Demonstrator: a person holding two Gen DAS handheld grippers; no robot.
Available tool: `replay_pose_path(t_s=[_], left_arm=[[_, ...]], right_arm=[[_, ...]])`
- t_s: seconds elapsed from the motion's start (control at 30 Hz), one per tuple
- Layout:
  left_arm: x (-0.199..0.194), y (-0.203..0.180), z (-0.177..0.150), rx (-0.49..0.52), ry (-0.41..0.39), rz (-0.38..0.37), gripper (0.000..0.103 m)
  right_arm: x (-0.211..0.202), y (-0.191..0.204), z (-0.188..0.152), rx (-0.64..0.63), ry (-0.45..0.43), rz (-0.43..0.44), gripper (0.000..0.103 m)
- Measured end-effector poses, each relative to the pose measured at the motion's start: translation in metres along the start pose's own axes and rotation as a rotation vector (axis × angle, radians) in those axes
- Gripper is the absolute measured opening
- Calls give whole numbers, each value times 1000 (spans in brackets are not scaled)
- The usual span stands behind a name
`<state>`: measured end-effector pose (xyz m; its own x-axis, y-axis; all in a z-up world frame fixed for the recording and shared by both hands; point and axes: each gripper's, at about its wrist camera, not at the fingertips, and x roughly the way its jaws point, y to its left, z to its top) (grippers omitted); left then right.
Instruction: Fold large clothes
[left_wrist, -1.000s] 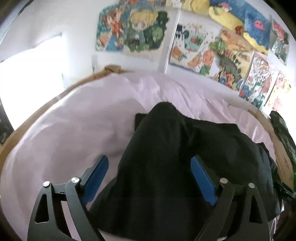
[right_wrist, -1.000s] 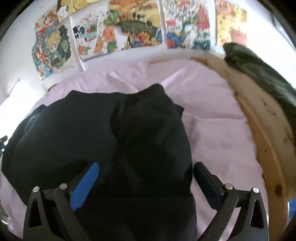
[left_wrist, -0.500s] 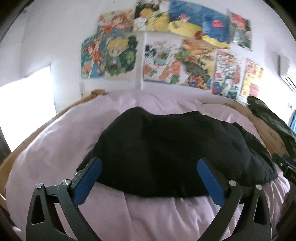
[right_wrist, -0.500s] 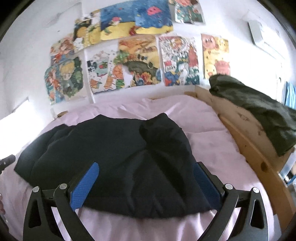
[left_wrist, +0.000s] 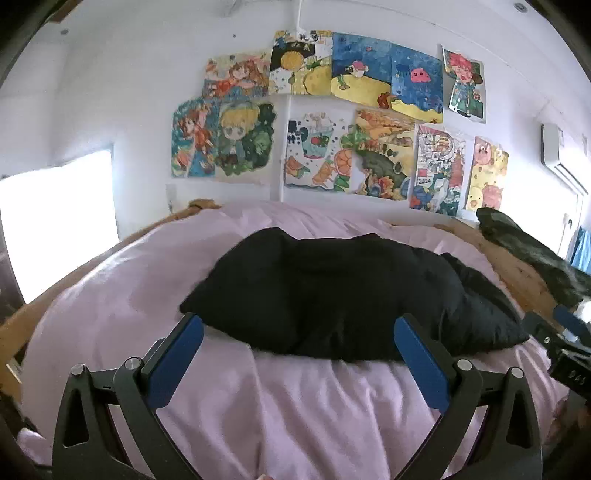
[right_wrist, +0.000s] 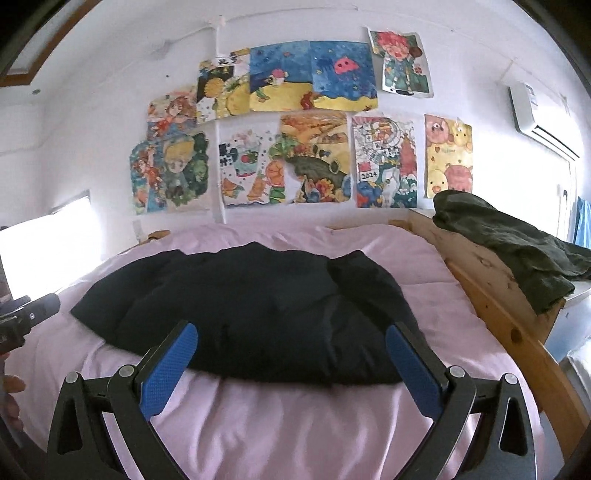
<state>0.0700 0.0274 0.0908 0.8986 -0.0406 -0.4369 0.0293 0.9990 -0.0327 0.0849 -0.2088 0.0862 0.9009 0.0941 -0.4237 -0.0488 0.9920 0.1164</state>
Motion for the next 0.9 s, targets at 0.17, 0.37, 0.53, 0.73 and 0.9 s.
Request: replay_pose_path(t_s=[0.17,0.37,0.53,0.73,0.9], left_arm=[[-6,-5,-12,70,-12,40,102],[-17,3,-20,44,-58,34,102],[-20,3,-27,46,-60,56,102],[-22,4,-37,56,-47,79,102],[-24,-1,-37,82,-65,80,102]], right_arm=[[-15,9,-8,12,-16,6,103],[-30,18,-12,-20,-47,-1,103],[-31,25,-20,-47,-40,1,103],[-28,26,-25,-33,-31,7,103],[-28,25,-28,-28,-32,6,103]])
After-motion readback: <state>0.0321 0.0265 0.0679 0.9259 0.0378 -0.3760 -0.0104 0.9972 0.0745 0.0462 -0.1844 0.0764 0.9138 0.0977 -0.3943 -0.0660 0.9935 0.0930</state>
